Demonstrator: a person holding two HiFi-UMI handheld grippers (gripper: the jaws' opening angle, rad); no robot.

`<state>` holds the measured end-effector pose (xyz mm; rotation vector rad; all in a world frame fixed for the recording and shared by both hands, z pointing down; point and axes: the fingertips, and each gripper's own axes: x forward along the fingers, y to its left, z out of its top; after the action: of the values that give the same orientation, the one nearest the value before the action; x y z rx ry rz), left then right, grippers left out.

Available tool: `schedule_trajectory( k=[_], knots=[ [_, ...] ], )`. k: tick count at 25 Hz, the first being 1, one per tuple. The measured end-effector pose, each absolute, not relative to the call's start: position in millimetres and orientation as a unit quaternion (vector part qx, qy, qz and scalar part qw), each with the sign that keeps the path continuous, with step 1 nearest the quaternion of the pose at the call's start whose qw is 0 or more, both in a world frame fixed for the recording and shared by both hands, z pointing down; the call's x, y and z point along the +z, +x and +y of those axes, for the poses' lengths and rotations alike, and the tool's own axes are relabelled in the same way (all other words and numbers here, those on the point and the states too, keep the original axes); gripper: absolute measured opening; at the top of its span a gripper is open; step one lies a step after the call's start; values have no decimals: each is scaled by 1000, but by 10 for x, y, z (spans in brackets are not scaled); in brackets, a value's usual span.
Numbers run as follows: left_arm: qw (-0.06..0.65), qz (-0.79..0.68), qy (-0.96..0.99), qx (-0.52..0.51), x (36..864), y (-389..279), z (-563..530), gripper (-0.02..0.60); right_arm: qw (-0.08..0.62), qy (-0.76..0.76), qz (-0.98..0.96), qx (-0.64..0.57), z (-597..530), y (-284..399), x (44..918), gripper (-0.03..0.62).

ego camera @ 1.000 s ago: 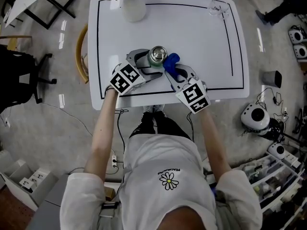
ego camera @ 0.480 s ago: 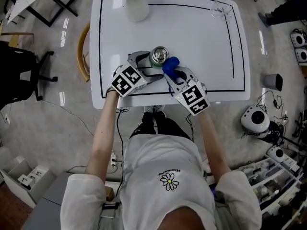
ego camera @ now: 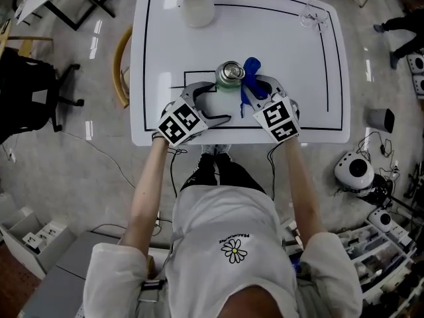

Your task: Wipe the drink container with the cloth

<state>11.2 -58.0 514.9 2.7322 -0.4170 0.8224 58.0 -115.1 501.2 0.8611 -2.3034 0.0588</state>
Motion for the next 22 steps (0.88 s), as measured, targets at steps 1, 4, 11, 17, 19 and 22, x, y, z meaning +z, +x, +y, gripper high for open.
schedule_trajectory(
  k=[1,4,11,17,19,22],
  knots=[
    [129,-143,940,282,5146,127,-547,410,344,329,-879,15,-1173,596,5013,43],
    [136,-149,940,274,5143,142,-513,410,360,324,-875,2,-1161,580,4990,43],
    [132,-144,940,280,5153,165,-489,410,363,311,-878,-7,-897,515,4949,43],
    [122,-158,942,271,5075,47,-660,410,361,313,-879,0,-838,492,4987,43],
    [117,-165,941,270,5052,6,-812,410,361,314,-878,1,-842,498,4983,43],
    [109,-157,941,278,5096,41,-966,410,358,319,-878,5,-838,498,4984,43]
  ],
)
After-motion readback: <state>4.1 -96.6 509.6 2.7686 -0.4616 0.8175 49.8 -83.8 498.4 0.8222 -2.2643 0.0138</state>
